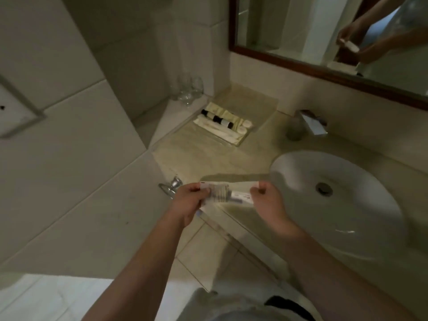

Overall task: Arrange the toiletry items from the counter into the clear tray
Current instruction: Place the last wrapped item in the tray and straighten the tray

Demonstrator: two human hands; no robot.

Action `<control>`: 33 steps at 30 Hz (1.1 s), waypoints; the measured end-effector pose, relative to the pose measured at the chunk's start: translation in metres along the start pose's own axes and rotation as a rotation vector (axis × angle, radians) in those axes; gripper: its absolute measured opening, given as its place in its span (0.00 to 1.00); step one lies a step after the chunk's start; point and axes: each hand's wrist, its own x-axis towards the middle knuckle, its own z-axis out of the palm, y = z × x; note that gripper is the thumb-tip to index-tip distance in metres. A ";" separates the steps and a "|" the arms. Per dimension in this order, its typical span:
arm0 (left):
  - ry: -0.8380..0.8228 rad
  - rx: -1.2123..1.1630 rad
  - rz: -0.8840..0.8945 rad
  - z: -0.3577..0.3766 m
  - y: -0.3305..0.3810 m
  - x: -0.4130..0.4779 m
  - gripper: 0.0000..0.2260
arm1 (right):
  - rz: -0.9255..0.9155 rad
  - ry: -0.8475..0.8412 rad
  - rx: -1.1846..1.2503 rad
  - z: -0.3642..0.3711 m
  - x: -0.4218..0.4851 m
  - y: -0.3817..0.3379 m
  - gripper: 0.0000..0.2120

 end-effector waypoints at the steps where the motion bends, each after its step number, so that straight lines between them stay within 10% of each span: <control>1: 0.018 -0.006 0.006 -0.007 0.004 0.008 0.08 | 0.006 -0.021 0.027 0.008 0.002 -0.006 0.07; 16: -0.004 0.194 0.089 -0.015 0.092 0.149 0.07 | 0.336 -0.062 0.338 0.067 0.133 -0.066 0.24; 33: 0.117 0.404 0.129 0.018 0.176 0.339 0.07 | 0.388 0.172 0.376 0.092 0.268 -0.118 0.04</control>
